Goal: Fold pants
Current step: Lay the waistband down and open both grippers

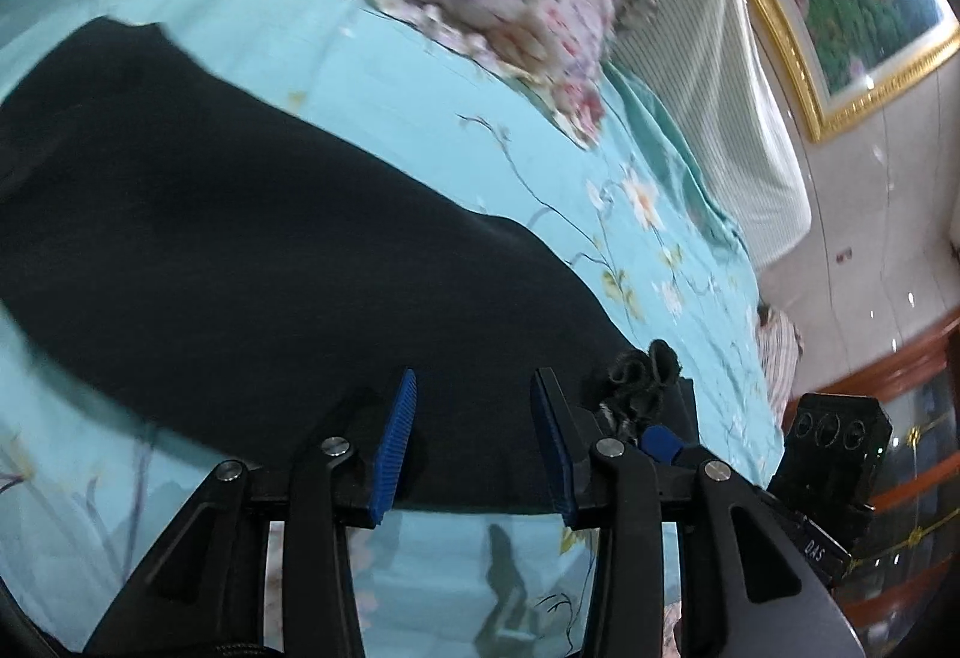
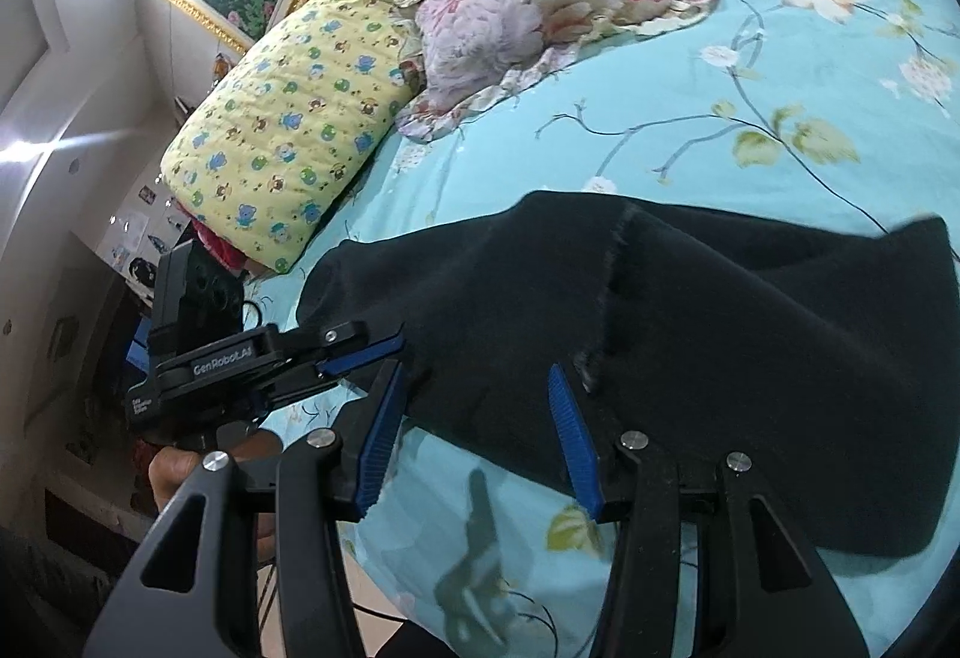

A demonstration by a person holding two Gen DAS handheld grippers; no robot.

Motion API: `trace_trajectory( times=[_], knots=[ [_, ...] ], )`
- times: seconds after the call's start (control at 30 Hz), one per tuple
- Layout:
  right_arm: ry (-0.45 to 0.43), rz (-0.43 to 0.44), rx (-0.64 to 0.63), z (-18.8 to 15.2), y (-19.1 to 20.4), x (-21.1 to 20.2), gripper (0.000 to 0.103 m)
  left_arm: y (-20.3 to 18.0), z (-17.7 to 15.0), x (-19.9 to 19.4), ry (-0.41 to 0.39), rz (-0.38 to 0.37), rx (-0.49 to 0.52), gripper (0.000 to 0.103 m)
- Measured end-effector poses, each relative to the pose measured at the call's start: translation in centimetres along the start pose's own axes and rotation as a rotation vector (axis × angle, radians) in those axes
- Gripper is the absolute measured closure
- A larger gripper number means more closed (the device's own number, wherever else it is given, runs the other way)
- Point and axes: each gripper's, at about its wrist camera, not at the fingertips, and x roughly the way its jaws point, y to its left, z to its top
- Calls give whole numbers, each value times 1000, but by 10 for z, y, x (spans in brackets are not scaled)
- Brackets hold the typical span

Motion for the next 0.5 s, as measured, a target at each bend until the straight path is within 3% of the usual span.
trace_trajectory(
  times=[0.23, 0.5],
  knots=[
    [39, 24, -50, 9, 20, 22, 52, 23, -11, -33, -55, 24, -42, 59],
    [74, 50, -105, 21, 43, 46, 52, 77, -15, -70, -127, 40, -193, 57]
  ],
)
